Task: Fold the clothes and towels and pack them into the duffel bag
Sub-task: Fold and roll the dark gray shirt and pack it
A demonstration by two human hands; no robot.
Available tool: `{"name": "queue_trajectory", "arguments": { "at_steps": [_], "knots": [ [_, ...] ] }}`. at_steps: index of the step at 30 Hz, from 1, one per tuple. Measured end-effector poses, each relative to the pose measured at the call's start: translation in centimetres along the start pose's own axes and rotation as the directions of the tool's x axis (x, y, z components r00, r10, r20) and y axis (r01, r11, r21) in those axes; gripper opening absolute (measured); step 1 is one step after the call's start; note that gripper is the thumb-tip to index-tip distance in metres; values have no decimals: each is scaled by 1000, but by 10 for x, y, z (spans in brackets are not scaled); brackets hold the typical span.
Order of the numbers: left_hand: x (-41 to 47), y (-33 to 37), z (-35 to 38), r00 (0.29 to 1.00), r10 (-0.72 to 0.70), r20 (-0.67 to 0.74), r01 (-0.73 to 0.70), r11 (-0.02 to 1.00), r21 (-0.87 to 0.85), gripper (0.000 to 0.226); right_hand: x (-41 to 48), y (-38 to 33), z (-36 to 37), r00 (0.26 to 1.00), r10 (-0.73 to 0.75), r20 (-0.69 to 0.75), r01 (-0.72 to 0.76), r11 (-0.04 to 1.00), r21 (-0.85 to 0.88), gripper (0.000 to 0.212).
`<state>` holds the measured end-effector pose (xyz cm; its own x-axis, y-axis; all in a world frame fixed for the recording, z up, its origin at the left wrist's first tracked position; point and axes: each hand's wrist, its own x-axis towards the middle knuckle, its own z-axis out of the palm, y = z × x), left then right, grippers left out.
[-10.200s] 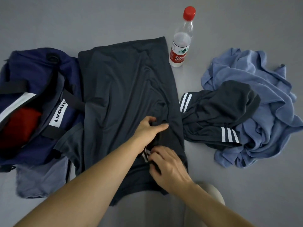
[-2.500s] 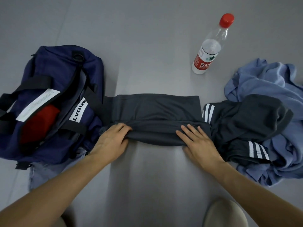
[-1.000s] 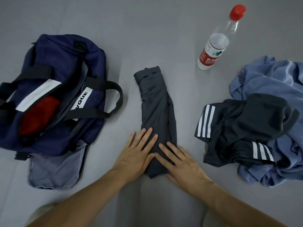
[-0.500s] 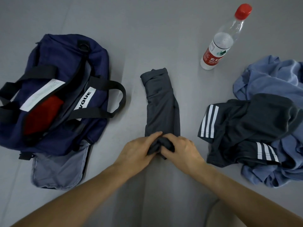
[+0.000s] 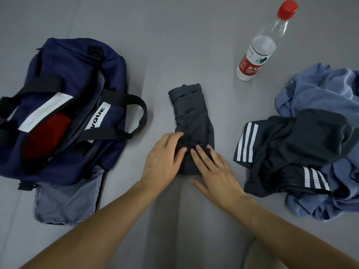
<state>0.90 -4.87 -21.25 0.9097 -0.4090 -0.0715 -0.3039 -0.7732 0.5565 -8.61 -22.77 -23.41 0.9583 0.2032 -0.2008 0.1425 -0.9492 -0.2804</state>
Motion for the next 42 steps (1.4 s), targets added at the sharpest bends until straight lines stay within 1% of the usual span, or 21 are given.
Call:
{"name": "queue_trajectory", "arguments": {
  "at_steps": [2, 3, 6, 8, 13, 16, 19, 21, 22, 24, 26, 27, 28, 30, 32, 34, 36, 37, 38, 40, 42],
  "knots": [
    [-10, -7, 1, 972, 229, -47, -222, 967, 123, 43, 13, 4, -2, 1000, 26, 7, -26, 1000, 8, 78],
    [-16, -12, 4, 951, 309, 6, -306, 939, 158, 48, 18, 6, -3, 999, 26, 23, -26, 1000, 2, 78],
    [-28, -27, 13, 905, 334, 265, -389, 900, 196, 77, 21, 10, 3, 998, 23, 56, -22, 1000, -16, 84],
    [-28, -34, 17, 892, 331, 309, -407, 886, 223, 84, 20, 10, 5, 998, 26, 56, -25, 1000, -15, 84],
    [-22, -34, 17, 910, 324, 259, -377, 906, 193, 85, 21, 10, 4, 998, 27, 52, -27, 1000, -3, 79],
    [-22, -29, 19, 933, 300, 201, -330, 933, 140, 79, 21, 9, 1, 999, 23, 25, -23, 1000, 12, 81],
    [-16, -15, 9, 967, 221, 129, -222, 975, -3, 63, 22, 9, -10, 997, 44, -57, -36, 991, 130, 78],
    [-11, -5, -3, 968, 195, 157, -193, 981, -32, 49, 20, 10, -16, 989, 92, -111, -64, 969, 239, 66],
    [-8, -2, -10, 963, 186, 197, -186, 982, -20, 43, 18, 10, -22, 989, 133, -70, -107, 949, 296, 60],
    [-1, 1, -18, 954, 141, 266, -148, 989, 4, 35, 17, 8, -35, 965, 244, 98, -263, 875, 407, 55],
    [3, -2, -21, 952, 66, 299, -58, 998, -34, 32, 19, 9, -44, 905, 337, 258, -424, 743, 518, 56],
    [4, -5, -19, 951, 30, 307, -12, 998, -61, 30, 19, 7, -46, 888, 357, 291, -460, 702, 544, 58],
    [3, -7, -17, 952, 3, 306, 22, 997, -80, 29, 19, 4, -47, 882, 367, 296, -471, 697, 540, 62],
    [2, -12, -9, 958, -43, 284, 75, 992, -103, 25, 16, -5, -42, 895, 387, 220, -446, 768, 459, 66],
    [2, -12, -4, 962, -66, 263, 98, 989, -107, 26, 9, -11, -37, 937, 350, -10, -324, 877, 356, 69],
    [6, -8, 0, 967, -56, 250, 78, 994, -81, 28, 3, -8, -31, 963, 157, -219, -128, 982, 141, 68],
    [9, -5, 1, 977, -53, 207, 60, 998, -30, 34, -1, 0, -20, 975, -13, -220, 10, 1000, -17, 68],
    [8, -3, 1, 987, -43, 152, 44, 999, -5, 36, -3, 3, -14, 984, -34, -176, 26, 998, -50, 72],
    [7, -2, 1, 996, -11, 84, 9, 1000, 23, 37, -3, 5, -9, 990, -26, -138, 18, 998, -60, 78],
    [-2, -1, 1, 991, 130, -14, -129, 988, 80, 38, -1, 8, -3, 994, 11, -108, -18, 998, -60, 86],
    [-11, -7, 5, 959, 282, 29, -284, 950, 128, 49, 1, 9, -3, 994, 35, -104, -40, 998, -44, 89]
  ]
}}
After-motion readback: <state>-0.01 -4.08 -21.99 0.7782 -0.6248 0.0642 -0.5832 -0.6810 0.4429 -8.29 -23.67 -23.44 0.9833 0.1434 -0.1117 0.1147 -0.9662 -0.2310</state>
